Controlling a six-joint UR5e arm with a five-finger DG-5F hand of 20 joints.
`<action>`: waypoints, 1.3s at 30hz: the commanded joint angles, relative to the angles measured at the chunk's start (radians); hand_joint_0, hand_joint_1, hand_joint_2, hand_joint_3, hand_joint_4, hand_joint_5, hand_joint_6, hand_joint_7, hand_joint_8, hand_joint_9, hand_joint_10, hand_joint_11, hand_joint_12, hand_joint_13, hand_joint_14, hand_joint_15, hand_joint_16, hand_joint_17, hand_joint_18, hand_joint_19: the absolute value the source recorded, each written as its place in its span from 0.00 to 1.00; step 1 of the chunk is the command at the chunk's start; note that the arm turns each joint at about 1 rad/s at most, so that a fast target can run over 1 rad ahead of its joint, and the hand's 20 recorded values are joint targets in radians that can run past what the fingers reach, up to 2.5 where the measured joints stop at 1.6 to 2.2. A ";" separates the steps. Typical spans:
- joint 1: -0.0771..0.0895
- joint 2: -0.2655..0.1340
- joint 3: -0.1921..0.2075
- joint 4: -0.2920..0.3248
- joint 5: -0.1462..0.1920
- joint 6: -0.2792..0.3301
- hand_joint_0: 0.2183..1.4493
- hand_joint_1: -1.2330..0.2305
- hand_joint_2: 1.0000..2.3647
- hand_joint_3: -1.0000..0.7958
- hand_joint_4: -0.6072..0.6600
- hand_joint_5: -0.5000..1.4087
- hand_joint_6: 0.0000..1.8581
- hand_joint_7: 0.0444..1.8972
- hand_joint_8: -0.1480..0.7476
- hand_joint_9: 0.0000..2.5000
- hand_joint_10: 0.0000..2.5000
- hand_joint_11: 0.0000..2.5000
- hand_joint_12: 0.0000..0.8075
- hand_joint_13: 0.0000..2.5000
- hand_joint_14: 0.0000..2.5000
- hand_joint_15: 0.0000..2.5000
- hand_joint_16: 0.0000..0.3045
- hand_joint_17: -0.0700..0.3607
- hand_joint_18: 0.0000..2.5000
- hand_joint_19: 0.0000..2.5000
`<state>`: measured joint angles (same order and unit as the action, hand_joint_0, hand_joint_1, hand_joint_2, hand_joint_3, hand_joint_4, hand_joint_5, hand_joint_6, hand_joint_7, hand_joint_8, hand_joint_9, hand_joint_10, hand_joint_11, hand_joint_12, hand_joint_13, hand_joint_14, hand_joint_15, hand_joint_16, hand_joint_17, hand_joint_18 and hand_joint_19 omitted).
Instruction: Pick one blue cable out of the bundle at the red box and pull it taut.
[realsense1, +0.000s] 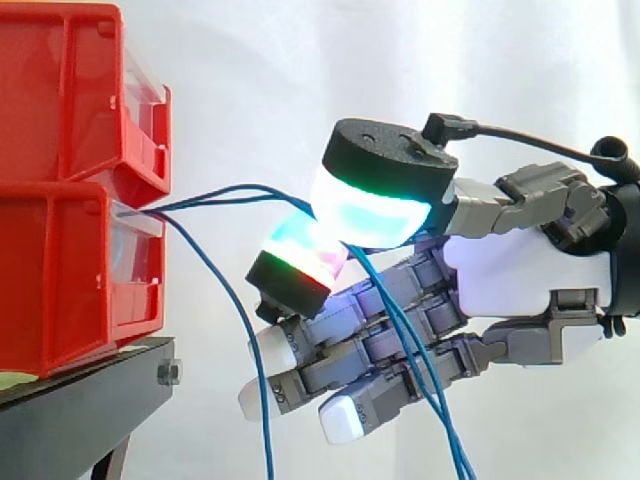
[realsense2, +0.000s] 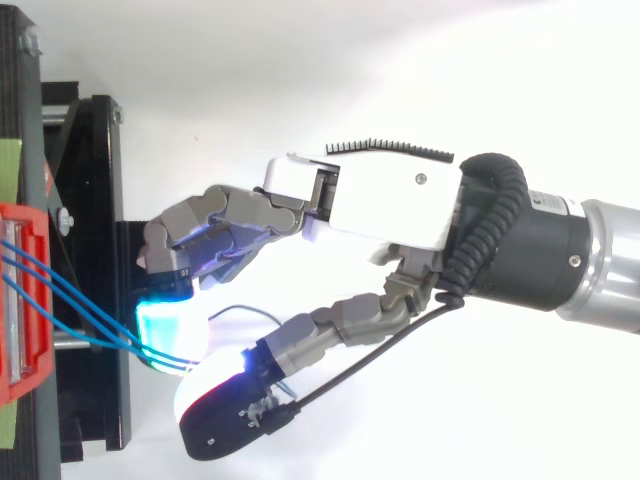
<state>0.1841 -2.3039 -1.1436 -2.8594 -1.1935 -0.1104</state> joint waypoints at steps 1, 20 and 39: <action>0.000 0.000 0.001 0.000 0.000 0.000 0.38 0.27 0.00 0.28 0.61 0.17 0.44 0.63 0.48 0.27 0.01 0.22 0.49 0.20 0.00 0.05 0.18 0.45 0.27 0.15; 0.000 0.000 0.001 -0.009 0.000 0.000 0.26 0.38 0.00 0.28 0.60 0.23 0.27 0.79 0.45 0.31 0.01 0.18 0.50 0.19 0.00 0.06 0.18 0.45 0.25 0.17; 0.000 0.000 0.001 -0.012 0.000 0.000 0.30 0.30 0.01 0.42 0.56 0.19 0.39 0.71 0.49 0.28 0.01 0.21 0.50 0.19 0.00 0.06 0.18 0.45 0.25 0.17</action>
<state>0.1838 -2.3040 -1.1436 -2.8716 -1.1934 -0.1104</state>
